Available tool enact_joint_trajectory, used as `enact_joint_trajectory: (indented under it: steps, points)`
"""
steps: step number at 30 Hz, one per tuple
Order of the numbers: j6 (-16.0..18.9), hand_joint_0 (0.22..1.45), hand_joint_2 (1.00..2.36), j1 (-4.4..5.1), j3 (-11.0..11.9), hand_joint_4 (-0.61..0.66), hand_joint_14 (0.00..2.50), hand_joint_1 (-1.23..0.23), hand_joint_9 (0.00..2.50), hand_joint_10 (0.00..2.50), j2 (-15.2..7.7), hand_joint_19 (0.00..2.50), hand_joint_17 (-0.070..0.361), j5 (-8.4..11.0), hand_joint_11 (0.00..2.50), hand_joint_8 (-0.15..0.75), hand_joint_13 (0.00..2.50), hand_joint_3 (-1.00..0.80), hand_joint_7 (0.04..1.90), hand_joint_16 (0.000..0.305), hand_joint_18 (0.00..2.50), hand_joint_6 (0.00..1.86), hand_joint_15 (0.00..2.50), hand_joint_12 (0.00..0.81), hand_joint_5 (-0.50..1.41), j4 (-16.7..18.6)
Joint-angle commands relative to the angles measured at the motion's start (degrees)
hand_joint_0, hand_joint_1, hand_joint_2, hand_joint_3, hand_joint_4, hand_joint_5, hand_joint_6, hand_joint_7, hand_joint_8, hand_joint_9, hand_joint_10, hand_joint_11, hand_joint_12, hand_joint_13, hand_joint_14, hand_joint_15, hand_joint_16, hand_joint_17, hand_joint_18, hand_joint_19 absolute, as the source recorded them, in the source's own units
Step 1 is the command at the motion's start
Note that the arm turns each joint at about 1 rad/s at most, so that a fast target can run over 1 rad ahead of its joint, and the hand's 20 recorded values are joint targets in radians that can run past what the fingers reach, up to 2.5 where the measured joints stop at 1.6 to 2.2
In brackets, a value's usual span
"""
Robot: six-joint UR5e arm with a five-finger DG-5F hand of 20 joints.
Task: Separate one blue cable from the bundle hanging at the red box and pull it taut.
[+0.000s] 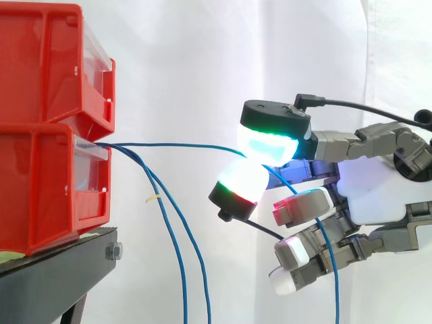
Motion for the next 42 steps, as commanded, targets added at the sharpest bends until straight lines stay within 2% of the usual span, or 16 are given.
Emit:
enact_joint_trajectory:
  steps: [1, 7, 42]
  points:
    - [-0.04, 0.64, 1.03, 0.01, -0.04, -0.24, 0.03, -0.74, 1.31, 0.01, 0.0, 0.58, 0.108, 0.13, 1.54, 0.16, 1.08, -0.13, 1.11, 0.048, 0.62, 0.96, 0.89, 0.32, -0.17, -0.05]
    - [-0.74, 0.64, 1.03, 0.27, -0.04, -0.21, 0.03, -0.75, 1.31, 0.02, 0.0, 0.58, 0.109, 0.65, 1.53, 0.177, 1.06, -0.11, 1.12, 0.048, 0.61, 0.96, 0.88, 0.324, -0.16, -1.19]
    - [-1.27, 0.65, 1.03, 0.27, -0.04, -0.18, 0.03, -0.75, 1.27, 0.02, 0.0, 0.56, 0.111, 0.48, 1.45, 0.185, 1.03, -0.12, 1.13, 0.049, 0.58, 0.96, 0.86, 0.327, -0.16, -1.02]
